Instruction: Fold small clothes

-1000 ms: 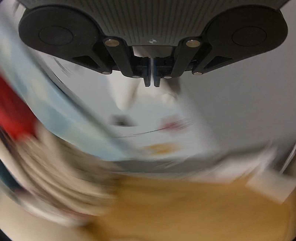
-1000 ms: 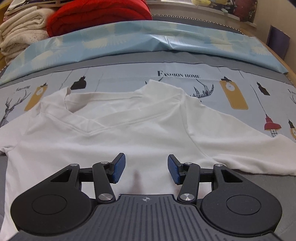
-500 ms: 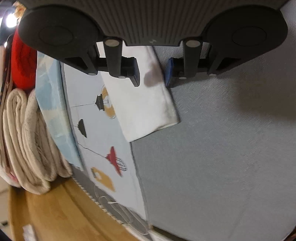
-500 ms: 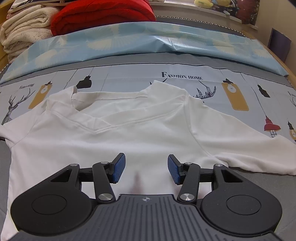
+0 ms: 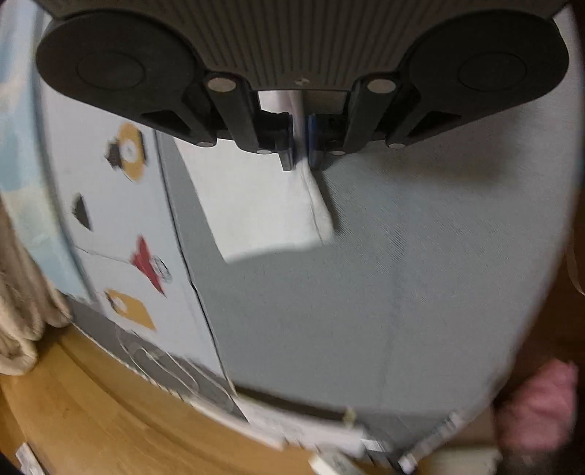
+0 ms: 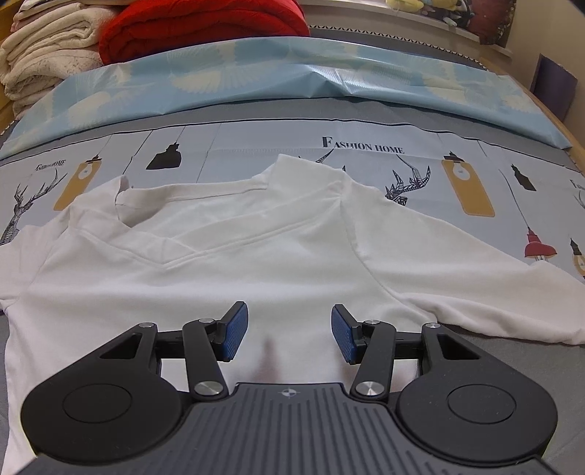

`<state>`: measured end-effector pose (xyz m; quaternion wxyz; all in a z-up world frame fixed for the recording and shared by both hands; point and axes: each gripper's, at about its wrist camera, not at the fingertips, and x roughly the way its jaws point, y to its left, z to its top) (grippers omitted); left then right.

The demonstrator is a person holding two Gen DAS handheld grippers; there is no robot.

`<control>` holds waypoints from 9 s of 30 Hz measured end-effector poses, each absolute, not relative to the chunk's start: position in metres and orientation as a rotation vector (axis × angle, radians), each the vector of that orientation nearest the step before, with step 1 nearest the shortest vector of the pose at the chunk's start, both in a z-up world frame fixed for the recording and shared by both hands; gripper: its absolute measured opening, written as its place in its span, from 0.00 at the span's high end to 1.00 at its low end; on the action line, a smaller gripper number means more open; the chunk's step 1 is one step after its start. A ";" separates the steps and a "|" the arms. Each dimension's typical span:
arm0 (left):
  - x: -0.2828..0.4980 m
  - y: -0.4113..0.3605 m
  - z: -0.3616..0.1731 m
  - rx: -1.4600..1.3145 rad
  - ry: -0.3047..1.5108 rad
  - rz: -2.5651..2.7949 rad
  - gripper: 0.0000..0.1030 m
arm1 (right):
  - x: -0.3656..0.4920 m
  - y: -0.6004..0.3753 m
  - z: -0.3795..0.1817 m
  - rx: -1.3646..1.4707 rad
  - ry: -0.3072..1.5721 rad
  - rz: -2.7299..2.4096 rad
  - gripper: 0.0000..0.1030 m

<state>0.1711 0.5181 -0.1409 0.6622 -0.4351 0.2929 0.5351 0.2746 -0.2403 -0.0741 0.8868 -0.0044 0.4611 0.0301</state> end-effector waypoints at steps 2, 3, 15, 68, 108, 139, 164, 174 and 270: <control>0.169 0.510 -0.126 -0.951 0.643 1.269 0.91 | 0.272 -0.243 -0.072 -0.007 0.952 0.055 0.49; 0.169 0.505 -0.119 -0.941 0.640 1.280 0.86 | 0.271 -0.246 -0.070 -0.004 0.948 0.045 0.49; 0.270 0.330 -0.069 -0.596 0.758 0.584 0.73 | 0.260 -0.318 -0.087 0.100 0.927 -0.113 0.49; 0.333 0.053 -0.158 0.125 0.971 -0.074 0.59 | 0.318 -0.335 -0.118 0.031 0.857 -0.050 0.59; 0.213 0.034 -0.196 -0.007 0.700 0.085 0.00 | 0.027 -0.346 -0.019 0.344 0.622 -0.066 0.52; 0.213 0.034 -0.196 -0.005 0.701 0.084 0.00 | 0.038 -0.330 -0.009 0.292 0.602 0.001 0.52; 0.213 0.033 -0.196 0.002 0.698 0.085 0.00 | 0.083 -0.315 -0.019 0.233 0.666 0.051 0.51; 0.220 0.043 -0.154 0.065 0.729 0.116 0.00 | 0.094 -0.295 -0.008 0.138 0.662 0.088 0.51; 0.327 0.151 -0.005 -0.323 0.776 0.350 0.56 | 0.280 -0.260 -0.085 0.200 0.810 0.024 0.97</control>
